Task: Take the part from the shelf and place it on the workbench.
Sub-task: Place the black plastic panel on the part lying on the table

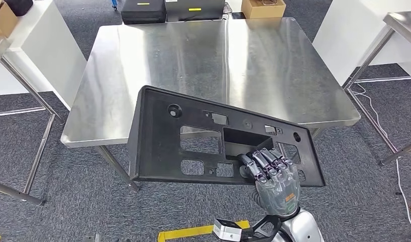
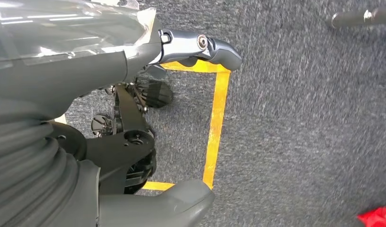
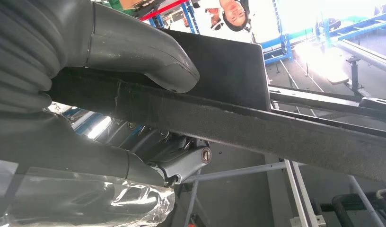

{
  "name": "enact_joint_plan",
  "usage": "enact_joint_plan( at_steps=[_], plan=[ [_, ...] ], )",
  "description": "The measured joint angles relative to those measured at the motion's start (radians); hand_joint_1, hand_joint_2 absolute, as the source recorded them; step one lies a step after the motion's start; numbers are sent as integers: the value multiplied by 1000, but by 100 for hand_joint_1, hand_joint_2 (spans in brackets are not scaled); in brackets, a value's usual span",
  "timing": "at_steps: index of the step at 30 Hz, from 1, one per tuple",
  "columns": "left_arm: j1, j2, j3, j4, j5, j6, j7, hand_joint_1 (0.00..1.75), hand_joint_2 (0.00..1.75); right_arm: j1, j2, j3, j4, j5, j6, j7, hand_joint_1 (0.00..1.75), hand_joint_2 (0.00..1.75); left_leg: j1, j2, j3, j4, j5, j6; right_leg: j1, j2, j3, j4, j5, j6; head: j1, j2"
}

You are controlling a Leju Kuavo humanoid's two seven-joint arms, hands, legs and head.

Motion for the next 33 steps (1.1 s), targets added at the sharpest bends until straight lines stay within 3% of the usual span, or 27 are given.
enact_joint_plan(
  at_steps=[2, 3, 5, 6, 7, 8, 10, 12, 14, 17, 18, 20, 21, 22, 23, 24, 25, 27, 31, 33],
  plan=[
    [-1, 0, 0, 0, -1, 0, 1, 0, 175, -1, 4, -4, 0, 0, 0, -3, 175, 175, 1, 0, 10, -9, 1, 15, 0, -2, -16, 38, -20, 6, 1, 0],
    [-1, 0, 0, 0, -1, 0, 1, 0, 175, -1, 5, -6, 0, 1, 0, -3, 175, 175, 3, 1, 15, -12, 1, 22, 0, -2, -41, 89, -42, 5, 2, 0],
    [-2, 1, 0, 0, -1, 0, 0, 0, 175, 0, 6, -9, 1, 2, 0, -5, 175, 175, 0, 2, 20, -12, -4, 31, -1, -2, -120, 233, -95, 1, 3, 0],
    [-2, 1, 0, 0, -2, 0, 0, 0, 175, 1, 6, -11, 2, 2, 0, -5, 175, 175, -1, 1, 22, -12, -7, 33, 0, -2, -155, 288, -108, 3, 2, 0],
    [-1, 0, 0, 0, -2, 0, 1, 0, 175, 1, 6, -12, 3, 2, 0, -5, 175, 175, -3, 0, 25, -12, -9, 34, 1, -2, -173, 308, -104, 8, 2, 0],
    [-1, 0, 0, 0, -2, 0, 1, 0, 175, 1, 6, -12, 4, 2, 0, -5, 175, 175, -4, -2, 29, -12, -12, 33, 2, -2, -169, 283, -82, 14, 2, 0],
    [-1, -1, 0, 0, -3, 0, 1, 0, 175, 1, 6, -13, 4, 2, 0, -5, 175, 175, -5, -5, 40, -12, -20, 30, 4, -3, -113, 145, -13, 23, 3, 0],
    [-2, -2, 0, 0, -5, 0, 2, 0, 175, 2, 6, -14, 4, 3, 0, -5, 175, 175, -11, -8, 47, -9, -31, 21, 8, -3, -63, 31, 37, 13, 3, 0],
    [-2, -2, 0, 0, -7, 0, 3, 0, 175, 3, 7, -15, 4, 3, 0, -5, 175, 175, -14, -8, 50, -9, -39, 11, 13, -3, -51, 4, 49, -5, 2, 0],
    [-4, -1, 0, -1, -10, 0, 3, 0, 175, 4, 8, -16, 3, 2, 0, -5, 175, 175, -9, -5, 44, 20, -63, -5, -2, -2, -36, -4, 47, -26, 0, 0],
    [-4, 0, 0, -2, -11, 0, 3, 0, 175, 4, 9, -16, 3, 2, 0, -6, 175, 175, -7, -4, 26, 62, -85, -11, -7, -2, -29, -7, 45, -32, -1, 0],
    [-4, 0, -1, -1, -12, -1, 4, 0, 175, 5, 10, -17, 3, 2, 0, -7, 175, 175, 1, -2, -45, 196, -142, -24, -7, -2, -21, -7, 38, -41, -4, 0],
    [-3, 0, -1, -1, -12, -1, 4, 0, 175, 5, 10, -18, 3, 1, 0, -8, 175, 175, 4, -2, -82, 255, -159, -29, -6, -2, -19, -7, 36, -43, -4, 0],
    [-3, 0, -1, -1, -12, -1, 4, 0, 175, 6, 10, -18, 3, 0, 0, -9, 175, 175, 8, -1, -106, 284, -157, -32, -7, -1, -16, -6, 33, -44, -4, 0],
    [-2, 1, -1, -1, -12, -1, 4, 0, 175, 7, 10, -19, 3, 0, 0, -9, 175, 175, 11, 0, -110, 271, -133, -35, -7, 0, -11, -6, 29, -43, -5, 0],
    [-2, 2, -1, -1, -12, -1, 4, 0, 175, 7, 10, -19, 3, -1, 0, -9, 175, 175, 14, 2, -94, 221, -94, -36, -8, 1, -5, -6, 25, -40, -5, 0],
    [-2, 2, -1, -1, -12, -1, 4, 0, 175, 7, 10, -20, 3, -1, 0, -10, 175, 175, 16, 4, -64, 148, -49, -36, -9, 2, 2, -6, 19, -36, -5, 0],
    [-4, 3, -1, -1, -12, -2, 4, 0, 175, 7, 10, -21, 3, -1, 0, -11, 175, 175, 15, 5, -9, 31, -3, -31, -3, 3, 11, -5, 7, -23, -6, 0],
    [-5, 1, -1, -1, -12, -3, 5, 0, 175, 8, 10, -23, 3, -1, 0, -12, 175, 175, 4, 1, 13, -4, -9, -2, 2, 2, 13, -8, -6, 2, -5, 0],
    [-5, 0, -1, -1, -10, -3, 4, 0, 175, 9, 10, -27, 2, 0, 0, -13, 175, 175, 6, 1, 24, -12, -9, 15, 1, 1, -9, 49, -35, 5, -4, 0]
  ],
)
